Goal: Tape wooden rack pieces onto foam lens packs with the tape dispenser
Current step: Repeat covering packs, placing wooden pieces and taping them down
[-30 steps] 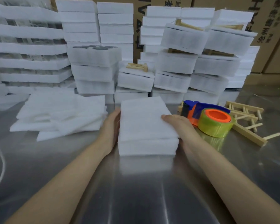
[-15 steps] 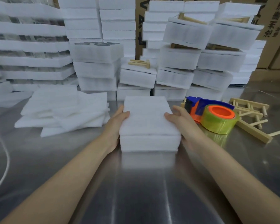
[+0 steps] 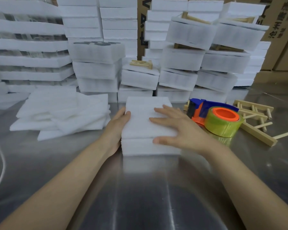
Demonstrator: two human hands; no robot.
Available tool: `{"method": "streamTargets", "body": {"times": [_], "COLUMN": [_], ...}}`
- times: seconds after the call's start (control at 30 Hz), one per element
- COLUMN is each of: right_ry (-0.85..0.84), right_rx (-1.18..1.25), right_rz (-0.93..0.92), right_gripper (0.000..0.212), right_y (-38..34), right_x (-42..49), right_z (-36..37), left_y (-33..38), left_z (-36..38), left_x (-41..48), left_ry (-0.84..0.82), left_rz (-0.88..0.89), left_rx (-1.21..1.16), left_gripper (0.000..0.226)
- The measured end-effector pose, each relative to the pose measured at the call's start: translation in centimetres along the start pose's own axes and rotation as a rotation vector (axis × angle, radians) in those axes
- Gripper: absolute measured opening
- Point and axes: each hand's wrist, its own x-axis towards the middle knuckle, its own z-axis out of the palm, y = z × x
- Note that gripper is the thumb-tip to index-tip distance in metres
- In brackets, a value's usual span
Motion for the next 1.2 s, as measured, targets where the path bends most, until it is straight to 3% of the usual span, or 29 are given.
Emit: {"method": "streamTargets", "body": {"times": [0.1, 0.27, 0.37, 0.4, 0.47, 0.53, 0.57, 0.6, 0.63, 0.7, 0.77, 0.9, 1.03, 1.1, 1.2], "right_ry": [-0.092, -0.077, -0.048, 0.085, 0.584, 1.026, 1.147, 1.167, 1.072, 0.733, 0.528, 0.630, 1.087, 1.315, 1.432], "right_rx": [-0.137, -0.135, 0.011, 0.121, 0.149, 0.009, -0.029, -0.072, -0.129, -0.166, -0.137, -0.128, 0.013, 0.073, 0.004], "right_rz": [-0.078, -0.070, -0.064, -0.041, 0.099, 0.360, 0.518, 0.694, 0.884, 1.196, 1.294, 1.220, 1.092, 0.841, 0.398], "right_gripper": [0.078, 0.069, 0.049, 0.036, 0.024, 0.031, 0.036, 0.039, 0.040, 0.044, 0.050, 0.039, 0.037, 0.039, 0.036], "right_y": [0.0, -0.2, 0.0, 0.4, 2.0, 4.4, 5.8, 7.5, 9.2, 11.7, 12.6, 13.5, 12.8, 11.3, 6.9], "right_x": [0.1, 0.2, 0.0, -0.2, -0.8, -2.2, -3.1, -4.0, -5.0, -6.5, -7.0, -5.9, -5.5, -4.8, -2.7], "right_z": [0.0, 0.2, -0.3, -0.9, -2.7, -4.9, -5.9, -6.6, -6.9, -6.6, -5.8, -5.1, -5.3, -6.1, -6.3], "left_y": [0.1, 0.1, -0.2, -0.3, -0.5, -0.3, -0.3, -0.3, -0.4, -0.3, -0.3, -0.5, -0.6, -0.6, -0.7], "left_z": [-0.4, -1.4, -1.4, -1.4, -1.4, -1.4, -1.4, -1.4, -1.4, -1.3, -1.3, -1.5, -1.9, -2.0, -2.0], "left_x": [-0.1, 0.1, 0.3, 0.5, 0.6, 0.4, 0.4, 0.5, 0.5, 0.5, 0.5, 0.7, 0.9, 1.0, 1.2], "left_ry": [-0.046, -0.226, -0.234, -0.228, -0.237, -0.244, -0.250, -0.252, -0.251, -0.261, -0.270, -0.303, -0.330, -0.336, -0.323], "left_rz": [0.003, 0.018, 0.031, 0.050, 0.068, 0.074, 0.074, 0.074, 0.078, 0.074, 0.070, 0.065, 0.042, 0.024, 0.000], "left_rx": [0.014, 0.033, 0.012, 0.009, 0.001, -0.011, -0.015, -0.017, -0.015, -0.010, -0.020, -0.041, -0.030, -0.031, -0.035], "left_gripper": [0.022, 0.059, 0.074, 0.074, 0.070, 0.060, 0.058, 0.057, 0.055, 0.052, 0.051, 0.053, 0.067, 0.071, 0.074]}}
